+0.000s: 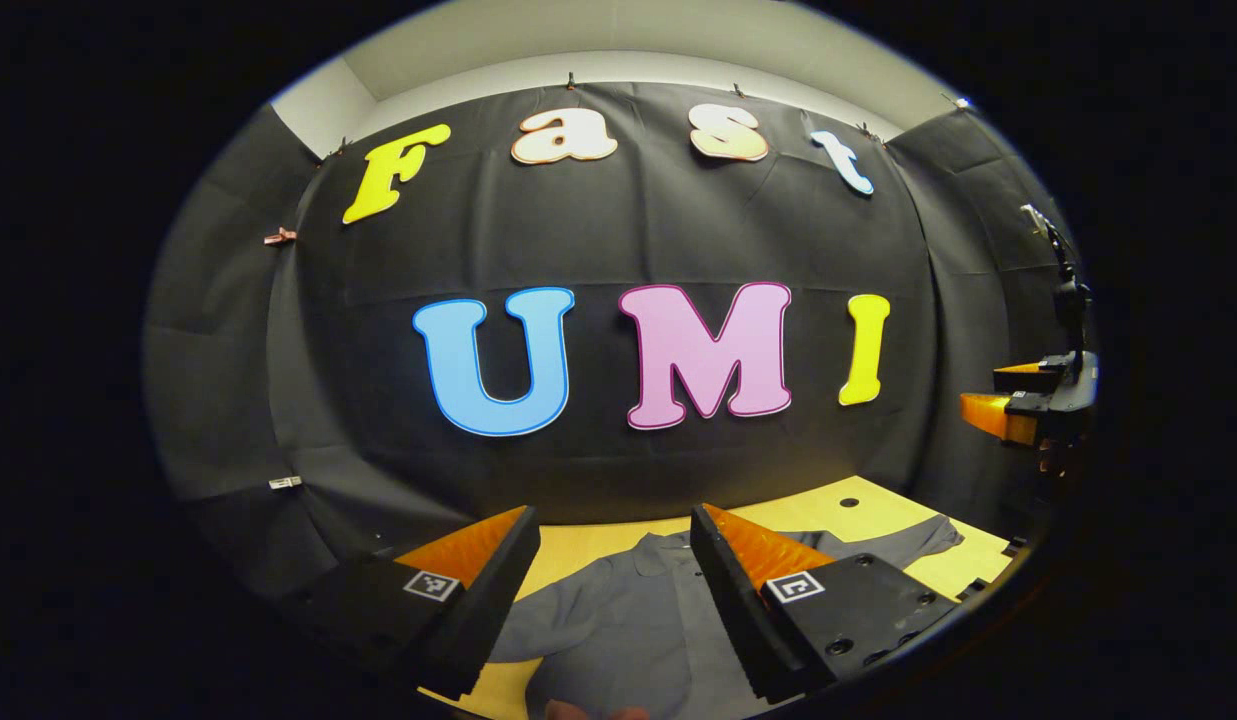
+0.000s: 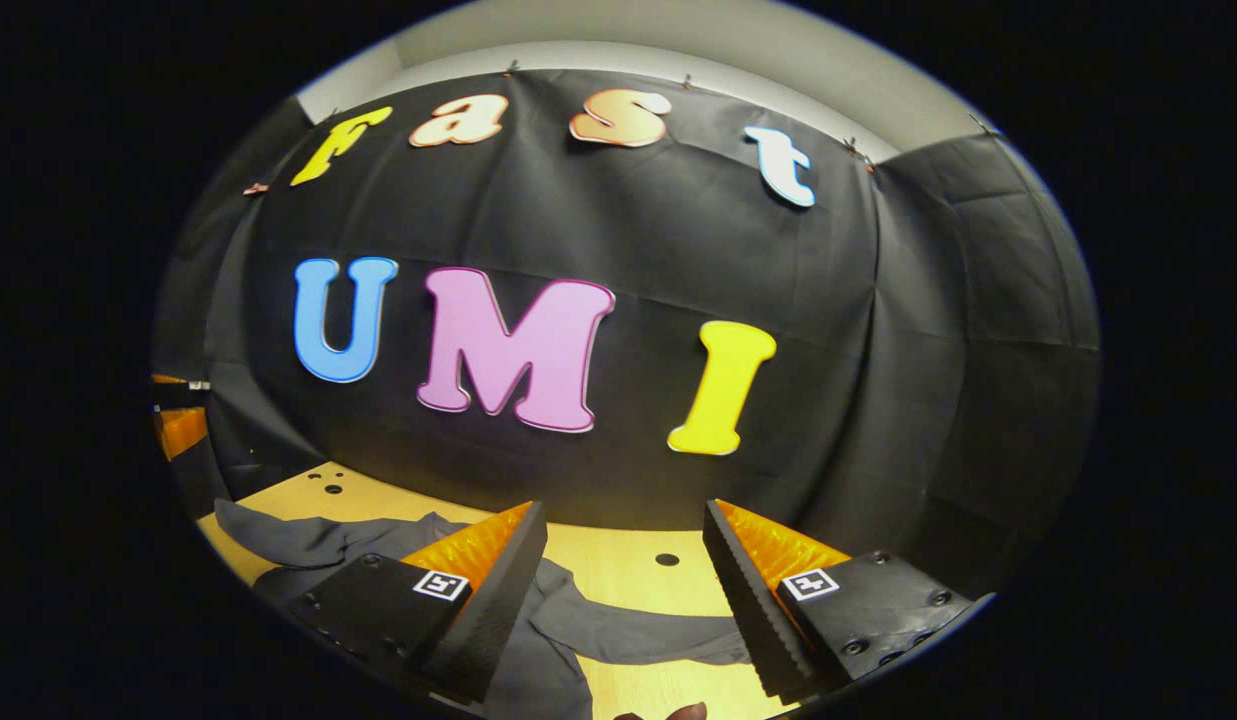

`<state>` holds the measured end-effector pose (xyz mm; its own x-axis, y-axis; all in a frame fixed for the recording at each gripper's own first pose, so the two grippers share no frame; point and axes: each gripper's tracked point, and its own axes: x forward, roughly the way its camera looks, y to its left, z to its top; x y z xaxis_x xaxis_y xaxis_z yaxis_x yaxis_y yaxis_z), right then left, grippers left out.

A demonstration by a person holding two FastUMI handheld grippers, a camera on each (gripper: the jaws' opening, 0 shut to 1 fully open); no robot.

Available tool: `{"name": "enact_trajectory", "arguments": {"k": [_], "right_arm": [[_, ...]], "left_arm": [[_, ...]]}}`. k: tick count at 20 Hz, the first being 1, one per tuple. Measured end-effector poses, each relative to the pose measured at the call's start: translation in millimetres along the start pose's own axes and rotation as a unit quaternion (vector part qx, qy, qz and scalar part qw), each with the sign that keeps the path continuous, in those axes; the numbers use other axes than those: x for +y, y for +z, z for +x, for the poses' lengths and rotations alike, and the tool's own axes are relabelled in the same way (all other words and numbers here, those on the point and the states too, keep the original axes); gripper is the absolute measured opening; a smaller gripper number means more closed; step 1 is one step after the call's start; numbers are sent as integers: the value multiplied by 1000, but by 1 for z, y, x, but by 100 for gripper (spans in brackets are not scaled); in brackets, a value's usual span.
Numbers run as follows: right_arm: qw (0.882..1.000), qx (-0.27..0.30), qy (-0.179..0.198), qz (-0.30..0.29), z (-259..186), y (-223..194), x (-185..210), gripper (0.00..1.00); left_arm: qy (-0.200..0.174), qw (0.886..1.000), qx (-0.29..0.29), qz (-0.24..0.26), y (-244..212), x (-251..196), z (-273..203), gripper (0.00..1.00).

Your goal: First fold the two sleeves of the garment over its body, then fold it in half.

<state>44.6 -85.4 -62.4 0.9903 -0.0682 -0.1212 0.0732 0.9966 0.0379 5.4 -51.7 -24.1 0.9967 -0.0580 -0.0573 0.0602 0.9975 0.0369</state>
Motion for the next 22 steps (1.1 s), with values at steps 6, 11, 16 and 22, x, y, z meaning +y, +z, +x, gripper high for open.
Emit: {"name": "enact_trajectory", "arguments": {"k": [6,11,16,22], "right_arm": [[997,66,-39,6,50,-71,-75,98],[989,136,-50,11,86,-147,-117,98],[975,215,-51,10,107,-238,-143,98],[956,286,-60,18,128,-326,-166,98]], "left_arm": [[-5,1000,24,-9,-15,-26,15,95],[-4,999,43,-19,-26,-52,36,95],[7,998,63,-7,-37,-70,53,96],[17,996,91,7,-51,-86,68,94]]}}
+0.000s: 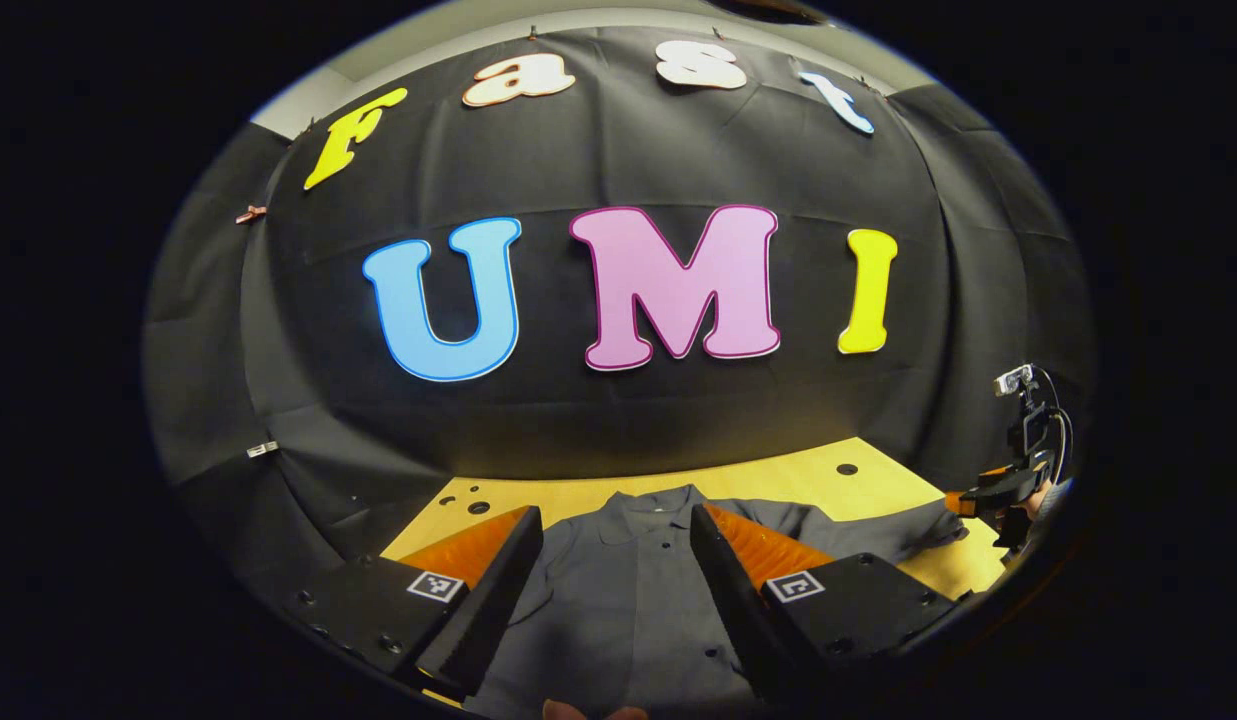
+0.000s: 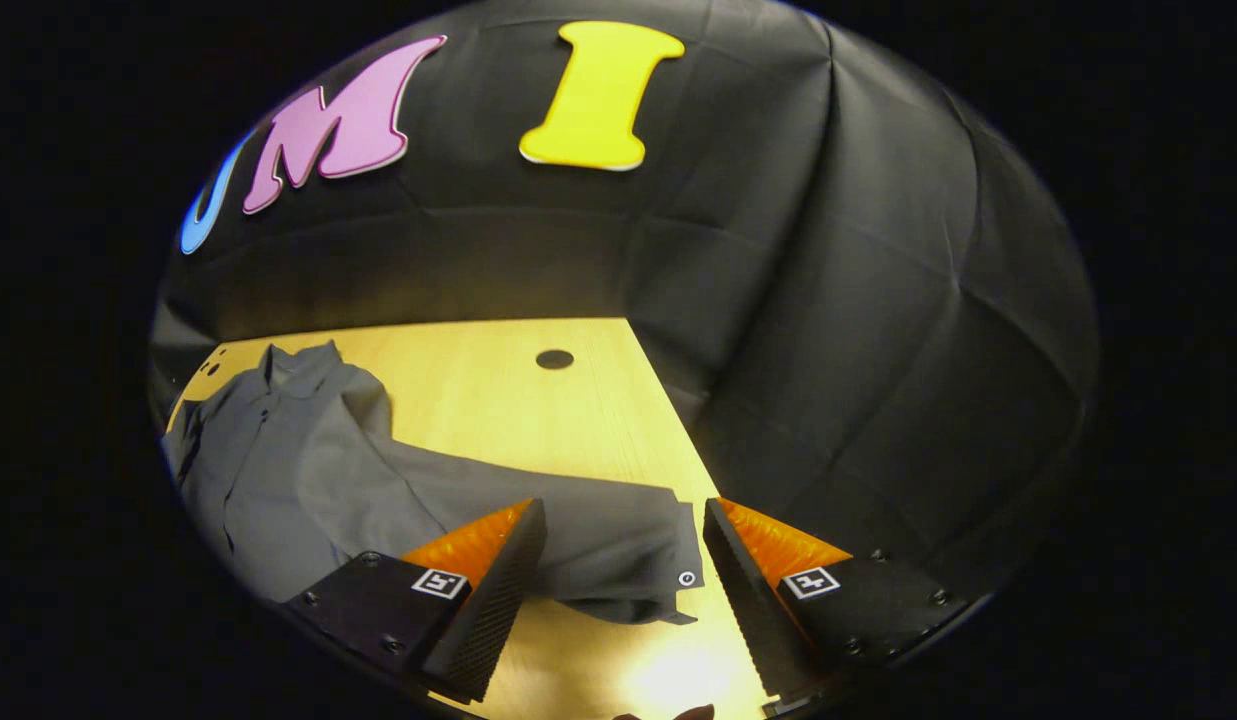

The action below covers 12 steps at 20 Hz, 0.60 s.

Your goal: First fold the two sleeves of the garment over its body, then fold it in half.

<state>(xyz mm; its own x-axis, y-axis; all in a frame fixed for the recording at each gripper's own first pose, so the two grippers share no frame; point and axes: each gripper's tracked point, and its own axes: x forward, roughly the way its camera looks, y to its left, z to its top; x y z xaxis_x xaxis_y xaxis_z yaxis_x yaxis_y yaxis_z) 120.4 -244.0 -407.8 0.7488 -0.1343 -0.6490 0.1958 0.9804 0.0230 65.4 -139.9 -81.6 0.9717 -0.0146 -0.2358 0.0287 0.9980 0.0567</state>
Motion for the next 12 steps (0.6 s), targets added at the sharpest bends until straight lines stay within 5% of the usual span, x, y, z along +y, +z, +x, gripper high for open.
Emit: {"name": "enact_trajectory", "arguments": {"k": [12], "right_arm": [[996,84,25,19,62,-67,-4,98]], "left_arm": [[15,999,48,7,-13,-22,11,97]]}}
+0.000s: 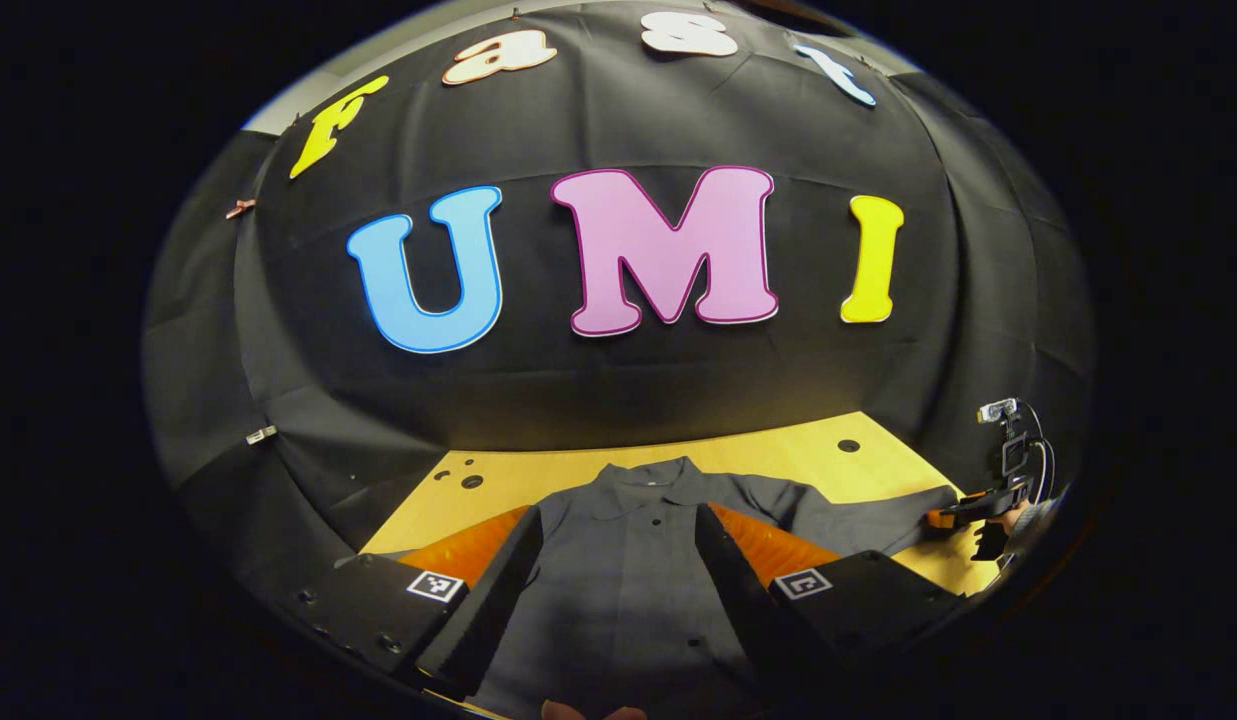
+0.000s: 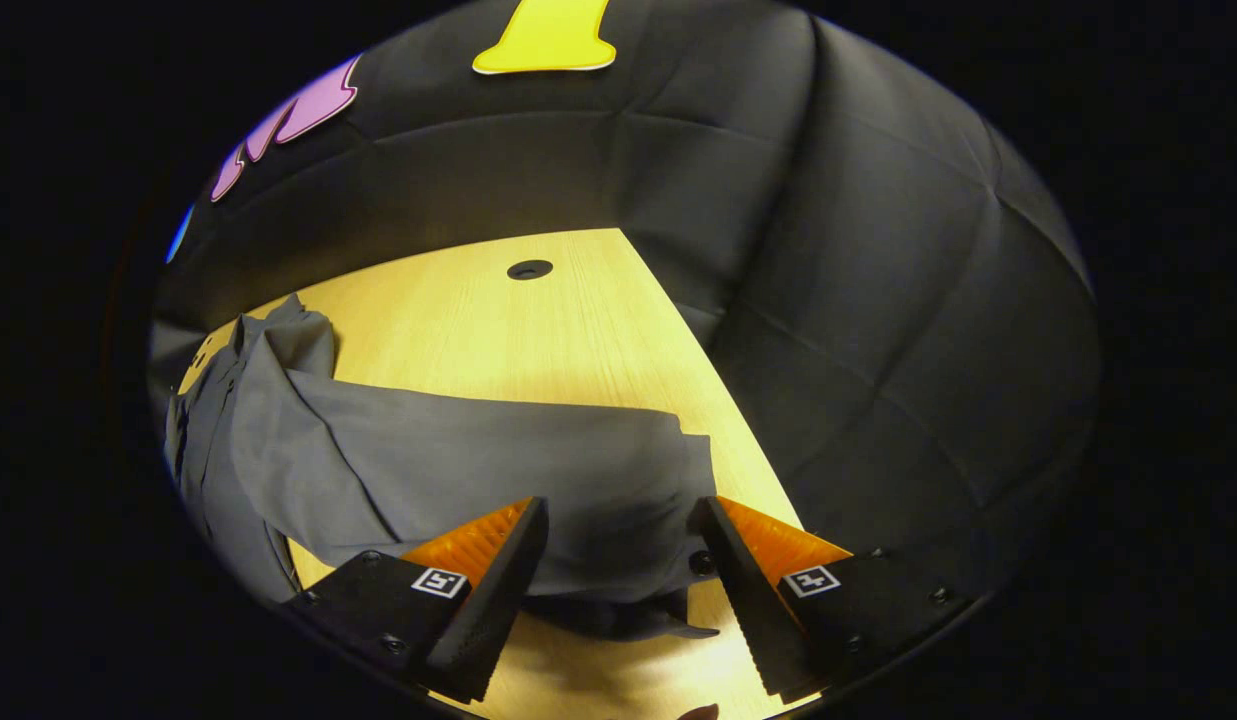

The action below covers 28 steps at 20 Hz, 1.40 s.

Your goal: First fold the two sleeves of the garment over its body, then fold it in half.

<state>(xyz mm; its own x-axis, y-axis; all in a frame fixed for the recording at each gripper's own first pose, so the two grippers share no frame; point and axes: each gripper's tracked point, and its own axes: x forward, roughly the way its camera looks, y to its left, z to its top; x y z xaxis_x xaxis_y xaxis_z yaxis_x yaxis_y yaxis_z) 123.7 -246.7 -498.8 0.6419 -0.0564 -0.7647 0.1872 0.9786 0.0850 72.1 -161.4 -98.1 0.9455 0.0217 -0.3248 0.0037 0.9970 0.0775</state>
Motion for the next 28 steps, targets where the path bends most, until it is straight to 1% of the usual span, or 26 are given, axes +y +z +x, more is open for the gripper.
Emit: {"name": "enact_trajectory", "arguments": {"k": [3,4,5,6,8,9,12,14,17,19,21,24,26,28], "right_arm": [[1000,2,22,9,3,-1,4,98],[1000,-7,26,8,5,2,5,98],[999,-7,39,-3,6,-1,11,94],[999,-17,44,-19,8,3,17,67],[997,-17,33,-69,5,3,15,12],[997,-16,30,-74,4,5,14,8],[999,-9,38,-35,-2,8,17,8],[998,-27,37,-39,-12,15,18,8],[997,-40,36,-54,-42,15,13,8],[997,-50,23,-55,-62,16,10,8],[997,-56,13,-45,-84,14,10,8],[996,-78,-21,-40,-121,15,8,8],[994,-100,-35,-34,-148,20,18,8],[993,-112,-37,-29,-169,22,31,8]], "left_arm": [[8,1000,-1,11,2,1,-1,97],[8,1000,-1,12,2,0,-1,97],[8,1000,0,14,3,0,-2,97],[8,1000,0,15,2,-1,-3,97],[8,1000,-3,15,4,0,-7,97],[8,1000,-4,15,5,0,-10,97],[9,1000,-9,19,6,5,-21,97],[9,1000,-16,21,8,10,-28,97],[1,1000,-22,18,6,18,-35,97],[-8,999,-27,16,6,26,-38,97],[-19,999,-34,19,7,35,-40,97],[-38,998,-45,19,6,53,-43,97],[-46,997,-53,11,7,67,-46,97],[-51,997,-54,2,3,82,-47,97]]}}
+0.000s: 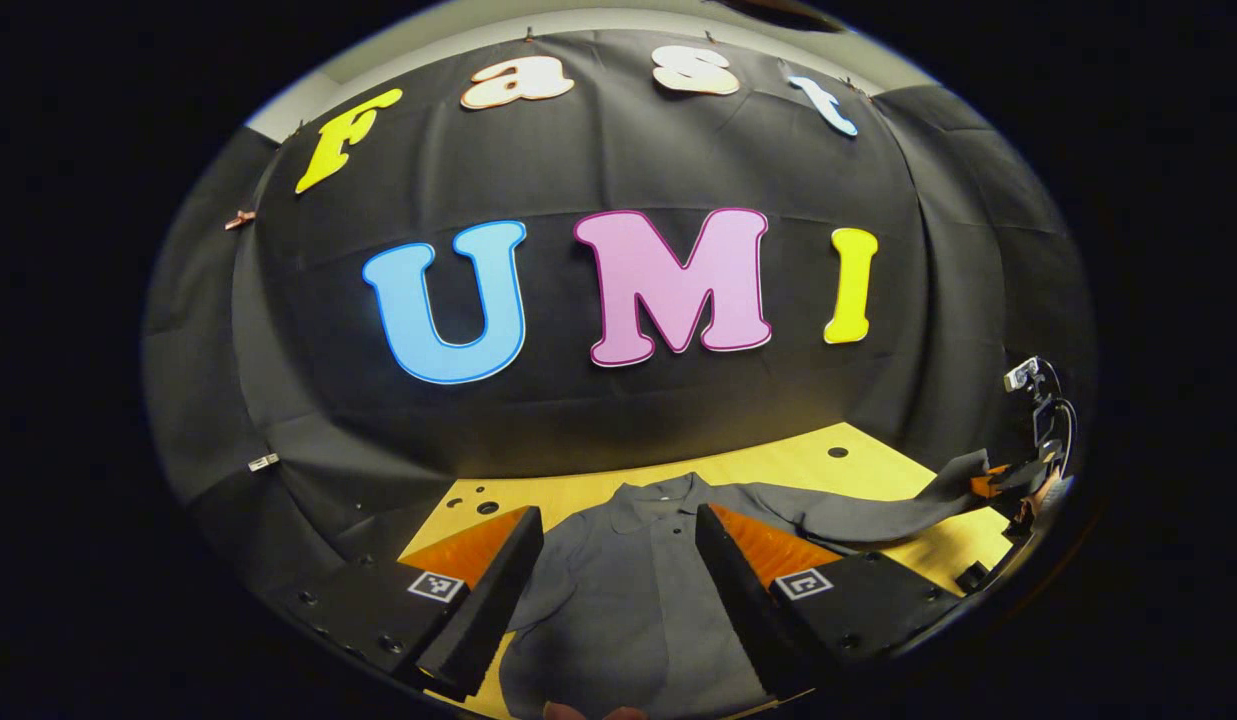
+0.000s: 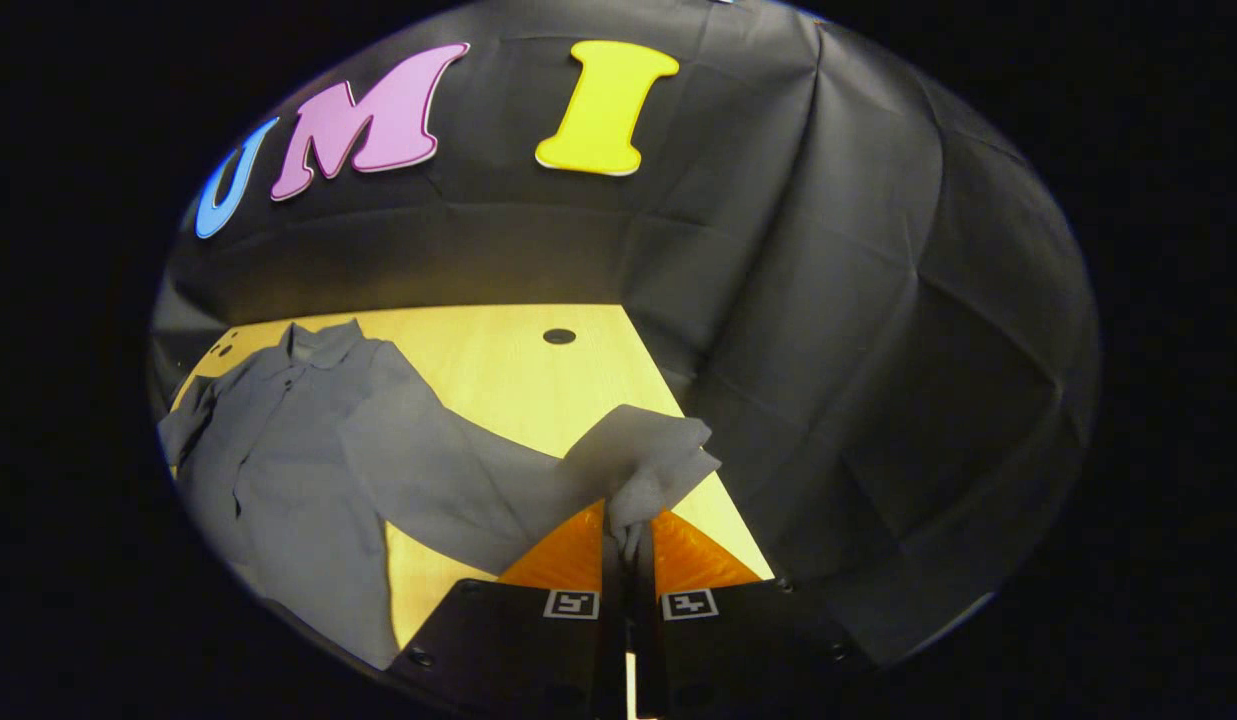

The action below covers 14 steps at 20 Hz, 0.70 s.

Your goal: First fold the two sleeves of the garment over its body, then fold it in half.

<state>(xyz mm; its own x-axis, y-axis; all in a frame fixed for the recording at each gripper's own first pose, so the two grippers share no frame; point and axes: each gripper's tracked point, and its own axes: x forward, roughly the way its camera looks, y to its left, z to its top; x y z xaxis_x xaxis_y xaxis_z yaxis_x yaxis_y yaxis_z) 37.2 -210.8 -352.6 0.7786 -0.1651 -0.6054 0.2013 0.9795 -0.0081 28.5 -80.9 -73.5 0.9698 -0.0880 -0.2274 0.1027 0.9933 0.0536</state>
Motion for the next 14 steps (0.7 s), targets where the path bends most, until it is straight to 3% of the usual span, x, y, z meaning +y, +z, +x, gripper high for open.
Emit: {"name": "enact_trajectory", "arguments": {"k": [7,14], "right_arm": [[998,-50,24,40,-60,49,71,8],[993,-89,67,37,-84,103,172,8]], "left_arm": [[5,1000,-6,-22,-11,61,-10,97],[10,999,-14,-41,-28,123,-9,97]]}}
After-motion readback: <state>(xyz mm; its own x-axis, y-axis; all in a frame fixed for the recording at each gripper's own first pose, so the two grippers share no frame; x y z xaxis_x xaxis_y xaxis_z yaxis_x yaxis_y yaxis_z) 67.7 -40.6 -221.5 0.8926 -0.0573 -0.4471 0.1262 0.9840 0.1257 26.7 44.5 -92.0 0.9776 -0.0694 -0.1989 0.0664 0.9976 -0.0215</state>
